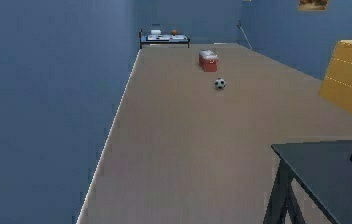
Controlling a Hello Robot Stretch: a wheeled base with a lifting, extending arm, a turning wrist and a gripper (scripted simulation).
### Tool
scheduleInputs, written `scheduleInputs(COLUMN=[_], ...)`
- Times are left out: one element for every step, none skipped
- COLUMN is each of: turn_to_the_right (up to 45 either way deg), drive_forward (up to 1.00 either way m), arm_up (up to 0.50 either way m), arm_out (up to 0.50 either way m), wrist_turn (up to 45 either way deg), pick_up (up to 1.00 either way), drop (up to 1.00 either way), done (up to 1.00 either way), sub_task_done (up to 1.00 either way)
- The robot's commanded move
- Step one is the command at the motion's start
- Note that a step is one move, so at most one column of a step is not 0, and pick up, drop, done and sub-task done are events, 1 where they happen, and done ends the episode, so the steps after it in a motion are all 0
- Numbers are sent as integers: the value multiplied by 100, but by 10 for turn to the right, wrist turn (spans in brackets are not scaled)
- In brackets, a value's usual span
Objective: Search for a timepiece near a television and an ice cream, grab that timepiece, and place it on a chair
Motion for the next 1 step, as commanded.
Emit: scheduleInputs(turn_to_the_right=[0], drive_forward=[0], arm_up=[0], arm_out=[34], wrist_turn=[0], pick_up=[0], drop=[0], done=[0], sub_task_done=[0])
